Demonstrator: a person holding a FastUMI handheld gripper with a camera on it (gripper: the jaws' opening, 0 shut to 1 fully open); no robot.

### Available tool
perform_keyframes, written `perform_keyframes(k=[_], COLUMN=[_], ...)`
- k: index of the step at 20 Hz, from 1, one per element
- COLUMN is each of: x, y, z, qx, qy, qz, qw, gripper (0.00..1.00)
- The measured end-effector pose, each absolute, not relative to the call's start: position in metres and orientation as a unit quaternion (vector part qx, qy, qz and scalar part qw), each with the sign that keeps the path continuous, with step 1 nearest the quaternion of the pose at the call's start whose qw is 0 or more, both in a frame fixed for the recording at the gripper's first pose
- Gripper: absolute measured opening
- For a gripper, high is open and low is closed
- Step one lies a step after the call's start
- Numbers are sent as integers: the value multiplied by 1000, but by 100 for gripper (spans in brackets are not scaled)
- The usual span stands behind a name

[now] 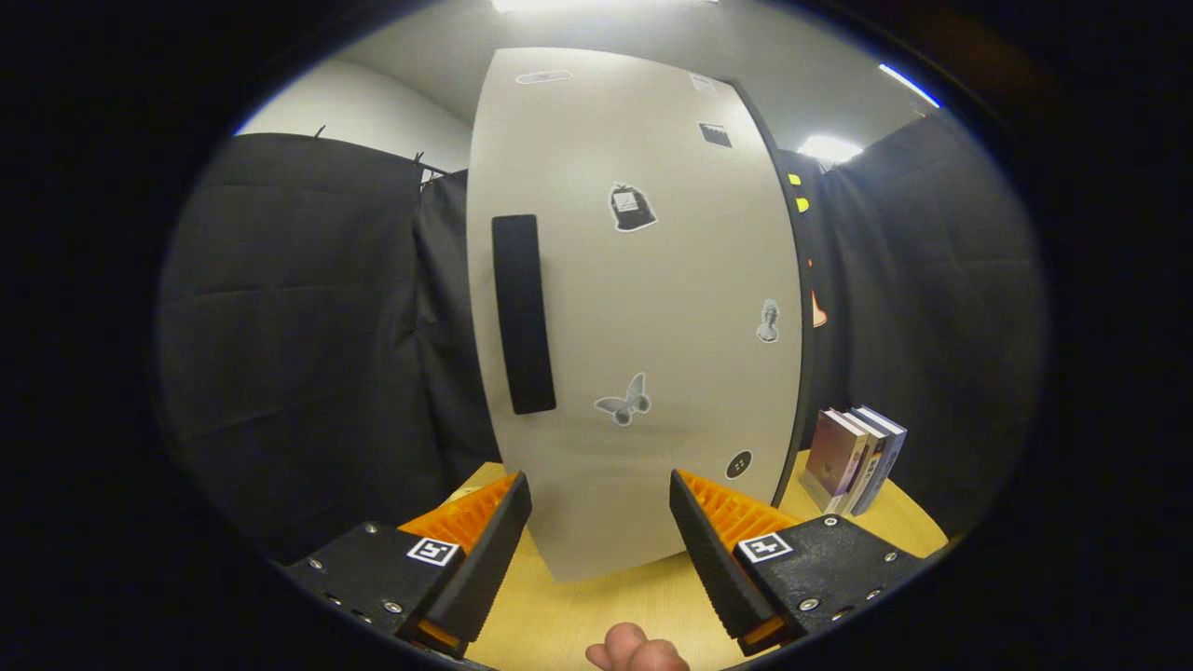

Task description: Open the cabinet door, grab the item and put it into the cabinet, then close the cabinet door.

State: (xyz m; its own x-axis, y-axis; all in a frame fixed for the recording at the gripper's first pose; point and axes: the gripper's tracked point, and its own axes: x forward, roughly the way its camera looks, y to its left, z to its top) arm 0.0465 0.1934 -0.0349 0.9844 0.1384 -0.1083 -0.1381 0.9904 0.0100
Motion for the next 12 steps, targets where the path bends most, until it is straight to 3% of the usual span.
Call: perform_keyframes(k=[12], x=[41], y=[197], z=[-50], qx=[21], qy=[70], qz=[49], qw=[996], gripper=[93])
